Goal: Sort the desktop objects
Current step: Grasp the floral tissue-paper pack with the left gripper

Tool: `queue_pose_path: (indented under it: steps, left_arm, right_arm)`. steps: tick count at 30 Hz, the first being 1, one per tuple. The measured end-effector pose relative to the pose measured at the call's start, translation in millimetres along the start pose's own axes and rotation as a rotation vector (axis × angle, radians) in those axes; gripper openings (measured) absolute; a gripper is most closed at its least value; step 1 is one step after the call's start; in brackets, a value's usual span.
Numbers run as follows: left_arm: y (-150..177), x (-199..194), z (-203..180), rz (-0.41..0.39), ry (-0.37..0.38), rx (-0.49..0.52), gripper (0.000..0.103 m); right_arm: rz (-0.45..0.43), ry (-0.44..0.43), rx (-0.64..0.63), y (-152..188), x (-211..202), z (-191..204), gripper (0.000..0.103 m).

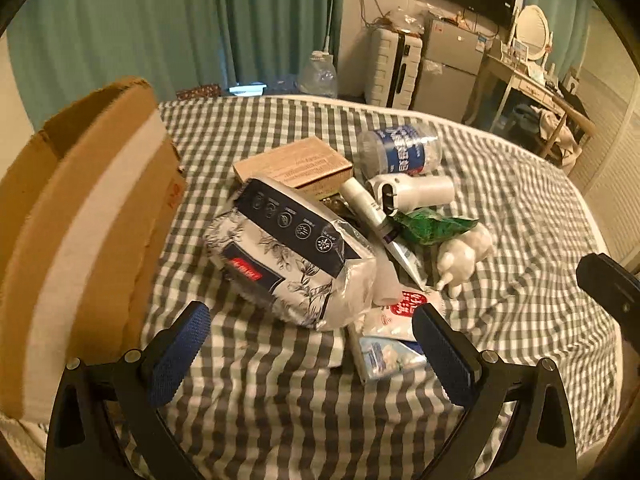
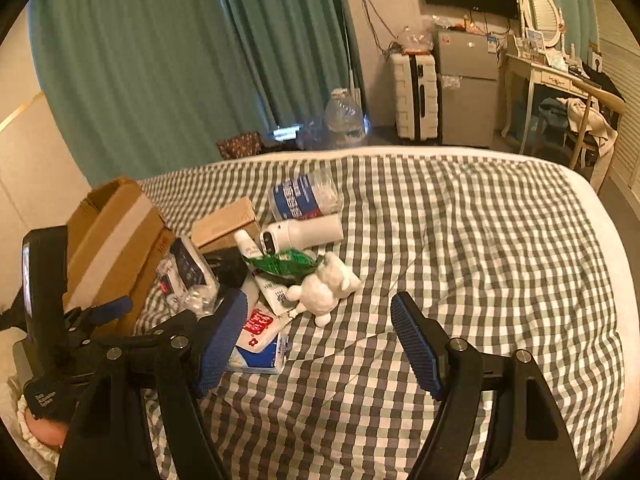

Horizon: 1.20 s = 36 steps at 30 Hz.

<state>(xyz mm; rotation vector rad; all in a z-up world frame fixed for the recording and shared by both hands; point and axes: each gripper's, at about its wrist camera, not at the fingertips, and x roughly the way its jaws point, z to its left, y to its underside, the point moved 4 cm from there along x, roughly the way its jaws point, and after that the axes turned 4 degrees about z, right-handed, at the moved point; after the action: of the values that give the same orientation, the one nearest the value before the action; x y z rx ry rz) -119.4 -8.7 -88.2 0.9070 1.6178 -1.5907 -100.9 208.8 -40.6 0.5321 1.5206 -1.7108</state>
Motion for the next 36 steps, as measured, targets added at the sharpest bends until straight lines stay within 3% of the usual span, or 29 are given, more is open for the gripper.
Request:
queue_pose_path:
  steps: [5,13,17,21,29,32,35,36]
  left_arm:
    - [3,20,7,0.030,0.027,-0.026,0.103]
    - [-5,33,23,-0.038,-0.022,-0.062,0.103]
    - [-5,46,24,-0.024,-0.032,-0.044,0.103]
    - [-7,57,36,-0.018,-0.054,-0.058,0.103]
    - [-5,61,65,-0.054,-0.040,-0.156,0.103]
    - [-6,61,75,-0.059,-0.017,-0.187,0.091]
    - [-4,62,77,-0.040,-0.001,-0.192,0.076]
    - [-3,61,79,-0.035,0.006,-0.196,0.071]
  right_arm:
    - [0.059,-0.008,0.005,3,29,0,0.074]
    - [0.146,-0.005,0.048,2,79,-10,0.074]
    - [0.177,-0.015,0.069,1,103,-11,0.074]
    - [0.187,-0.023,0.105,-1,121,-13,0.081]
    - [0.202,-0.029,0.086,-1,143,-10,0.080]
    - [0.207,-0.040,0.080,1,145,-8,0.072]
    - [0.213,-0.025,0.063,3,146,-6,0.055]
    - [0.212,-0.027,0.061,3,146,-7,0.055]
